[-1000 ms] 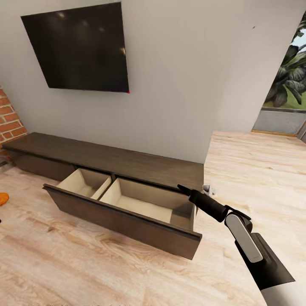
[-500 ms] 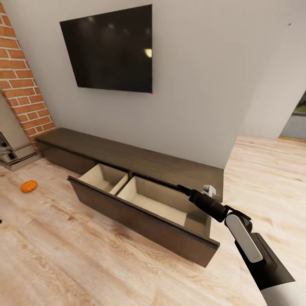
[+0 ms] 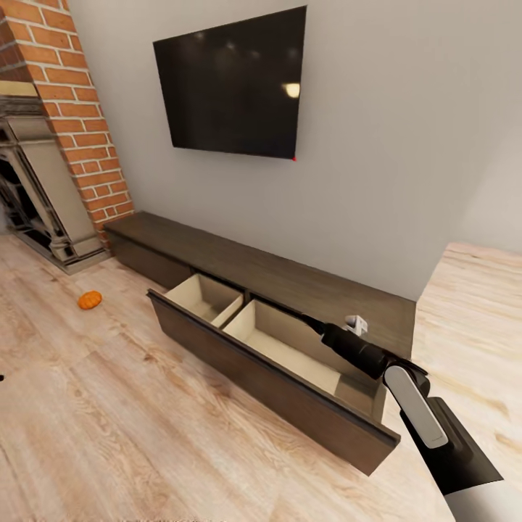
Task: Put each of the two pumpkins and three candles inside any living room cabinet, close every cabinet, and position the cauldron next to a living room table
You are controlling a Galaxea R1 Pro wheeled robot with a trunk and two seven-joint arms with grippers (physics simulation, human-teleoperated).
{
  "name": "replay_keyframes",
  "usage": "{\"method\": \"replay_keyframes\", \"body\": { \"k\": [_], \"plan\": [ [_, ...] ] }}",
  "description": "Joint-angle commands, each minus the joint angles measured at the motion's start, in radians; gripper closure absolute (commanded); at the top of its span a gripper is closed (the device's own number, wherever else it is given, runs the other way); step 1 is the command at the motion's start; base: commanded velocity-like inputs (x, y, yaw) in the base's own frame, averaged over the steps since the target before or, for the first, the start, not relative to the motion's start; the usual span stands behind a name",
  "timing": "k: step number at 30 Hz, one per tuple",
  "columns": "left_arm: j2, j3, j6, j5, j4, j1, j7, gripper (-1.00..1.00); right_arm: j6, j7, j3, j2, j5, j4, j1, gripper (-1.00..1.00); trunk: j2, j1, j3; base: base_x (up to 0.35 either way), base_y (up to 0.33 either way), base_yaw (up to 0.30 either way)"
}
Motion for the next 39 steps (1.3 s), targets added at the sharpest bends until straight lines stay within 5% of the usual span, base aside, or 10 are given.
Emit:
{"method": "replay_keyframes", "body": {
  "k": [1,39],
  "plan": [
    [0.0,0.001,0.007,-0.007,0.0,-0.002,-0.008,-1.0,0.003,0.0,0.003,-0.001,-0.003,-0.001,0.0,-1.0,0.0,0.0,-0.001,0.004,-0.015,0.282],
    [0.0,0.0,0.007,-0.007,0.0,-0.002,-0.008,-1.0,0.003,0.0,0.009,0.0,-0.004,0.002,0.0,-1.0,0.0,0.0,-0.001,0.024,-0.007,0.282]
  ]
}}
